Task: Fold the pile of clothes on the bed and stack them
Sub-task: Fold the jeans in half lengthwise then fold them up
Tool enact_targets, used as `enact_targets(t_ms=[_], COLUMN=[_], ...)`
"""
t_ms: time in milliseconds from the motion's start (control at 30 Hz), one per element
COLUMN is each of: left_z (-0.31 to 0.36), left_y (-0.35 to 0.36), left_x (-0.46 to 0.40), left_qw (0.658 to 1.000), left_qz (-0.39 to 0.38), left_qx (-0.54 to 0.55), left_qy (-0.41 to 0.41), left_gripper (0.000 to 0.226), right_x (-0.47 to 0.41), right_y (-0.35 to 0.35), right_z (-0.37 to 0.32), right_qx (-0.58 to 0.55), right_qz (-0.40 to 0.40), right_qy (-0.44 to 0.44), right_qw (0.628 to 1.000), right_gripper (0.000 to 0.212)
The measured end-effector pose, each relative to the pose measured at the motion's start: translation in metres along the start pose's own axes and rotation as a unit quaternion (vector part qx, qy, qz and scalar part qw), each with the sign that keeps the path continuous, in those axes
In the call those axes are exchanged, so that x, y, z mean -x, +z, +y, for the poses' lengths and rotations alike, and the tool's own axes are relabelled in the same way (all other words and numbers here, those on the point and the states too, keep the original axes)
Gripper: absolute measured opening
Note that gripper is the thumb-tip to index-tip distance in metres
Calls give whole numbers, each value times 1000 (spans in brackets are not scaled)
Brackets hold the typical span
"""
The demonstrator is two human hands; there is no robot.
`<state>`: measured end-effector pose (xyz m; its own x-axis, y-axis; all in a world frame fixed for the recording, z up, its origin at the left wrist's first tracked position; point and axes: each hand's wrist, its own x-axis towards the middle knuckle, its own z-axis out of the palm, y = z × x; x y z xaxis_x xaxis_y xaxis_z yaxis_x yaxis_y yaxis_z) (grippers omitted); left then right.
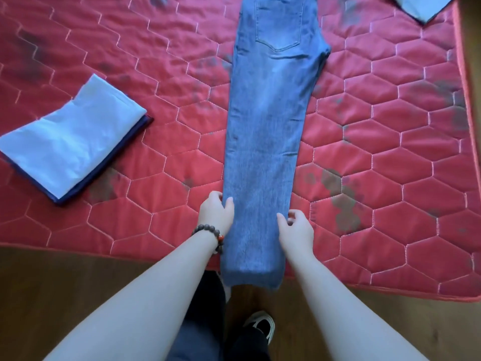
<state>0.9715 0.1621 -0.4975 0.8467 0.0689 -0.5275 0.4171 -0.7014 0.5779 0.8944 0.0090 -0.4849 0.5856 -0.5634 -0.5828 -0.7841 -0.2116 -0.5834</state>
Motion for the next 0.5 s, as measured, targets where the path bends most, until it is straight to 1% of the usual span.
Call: enact_targets(t_ms=[233, 367, 500], left_z=[65, 94, 120], left_y=[-11, -17, -21], left_x=[-106, -158, -205], left_qw=[998, 996, 994], left_qz=[-8, -9, 8], left_qx=[13, 8, -20], left_qy=[63, 87, 109], left_gripper=[32, 29, 22], right_x=[-106, -156, -199], right_y=[-3, -8, -13], right_z=[-78, -117, -144], right_qx=[-13, -3, -5], right_qz=[50, 80, 115], right_qy=[-33, -46, -67], right_qw=[998, 996, 991], right_gripper=[29, 38, 36])
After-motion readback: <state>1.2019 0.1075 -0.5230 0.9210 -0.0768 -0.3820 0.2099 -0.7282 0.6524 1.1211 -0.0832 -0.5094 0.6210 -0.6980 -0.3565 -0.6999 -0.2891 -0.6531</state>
